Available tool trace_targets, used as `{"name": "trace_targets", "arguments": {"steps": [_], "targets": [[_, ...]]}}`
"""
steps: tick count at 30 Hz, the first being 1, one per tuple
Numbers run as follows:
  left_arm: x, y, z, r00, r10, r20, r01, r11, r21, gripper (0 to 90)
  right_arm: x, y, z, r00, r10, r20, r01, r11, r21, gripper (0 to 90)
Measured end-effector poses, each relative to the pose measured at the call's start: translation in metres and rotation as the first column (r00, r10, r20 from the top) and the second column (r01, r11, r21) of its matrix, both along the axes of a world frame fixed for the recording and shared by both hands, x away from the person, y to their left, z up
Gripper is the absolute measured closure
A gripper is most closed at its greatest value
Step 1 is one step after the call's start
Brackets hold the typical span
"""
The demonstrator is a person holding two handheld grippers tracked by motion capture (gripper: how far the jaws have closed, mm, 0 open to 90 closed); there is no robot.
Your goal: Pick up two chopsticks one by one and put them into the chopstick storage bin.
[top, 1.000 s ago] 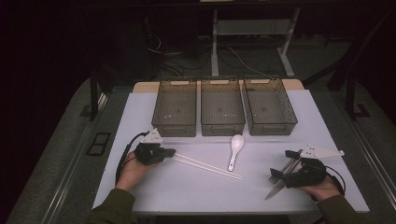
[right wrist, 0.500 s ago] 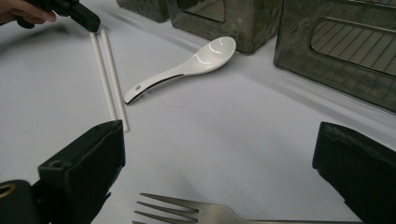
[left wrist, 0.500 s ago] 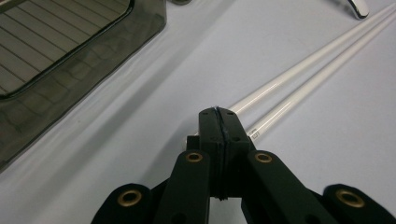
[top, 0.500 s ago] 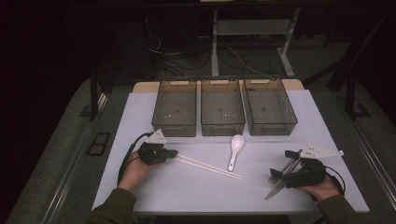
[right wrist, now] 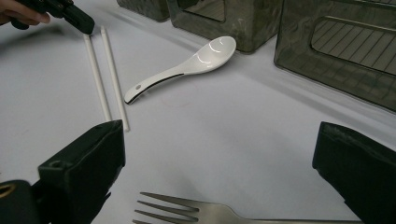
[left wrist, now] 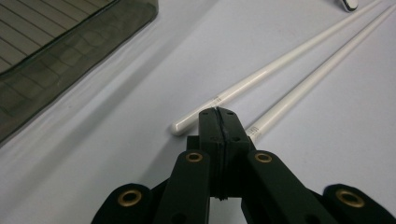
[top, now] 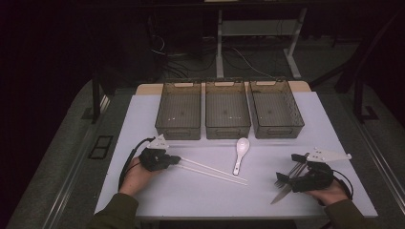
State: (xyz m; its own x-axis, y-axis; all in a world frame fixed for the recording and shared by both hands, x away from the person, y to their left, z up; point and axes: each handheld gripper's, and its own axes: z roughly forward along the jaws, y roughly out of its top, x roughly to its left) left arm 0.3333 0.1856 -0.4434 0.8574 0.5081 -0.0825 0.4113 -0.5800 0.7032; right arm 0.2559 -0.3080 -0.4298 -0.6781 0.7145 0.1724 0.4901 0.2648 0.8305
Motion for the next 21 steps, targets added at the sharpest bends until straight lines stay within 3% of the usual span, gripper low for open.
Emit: {"name": "trace_targets", "arguments": {"steps": [10, 15, 19, 21], "targets": [[-0.008, 0.000, 0.001, 0.9998, -0.017, -0.009, 0.017, 0.9998, 0.008, 88.9, 0.000, 0.000, 0.000, 1.0000, 0.000, 0.000, 0.000, 1.000, 0.000, 2.4], [-0.009, 0.003, 0.003, 0.9999, -0.015, 0.005, 0.015, 0.9998, -0.012, 88.8, 0.000, 0.000, 0.000, 1.0000, 0.000, 0.000, 0.000, 1.000, -0.001, 2.4], [-0.012, 0.006, 0.008, 0.9990, -0.040, 0.019, 0.041, 0.9978, -0.052, 82.4, 0.000, 0.000, 0.000, 1.0000, 0.002, 0.000, -0.002, 1.000, 0.001, 2.4], [-0.013, 0.007, 0.009, 0.9981, -0.058, 0.022, 0.059, 0.9970, -0.050, 77.5, 0.000, 0.000, 0.000, 1.0000, 0.001, -0.002, -0.001, 1.000, 0.002, 2.4]]}}
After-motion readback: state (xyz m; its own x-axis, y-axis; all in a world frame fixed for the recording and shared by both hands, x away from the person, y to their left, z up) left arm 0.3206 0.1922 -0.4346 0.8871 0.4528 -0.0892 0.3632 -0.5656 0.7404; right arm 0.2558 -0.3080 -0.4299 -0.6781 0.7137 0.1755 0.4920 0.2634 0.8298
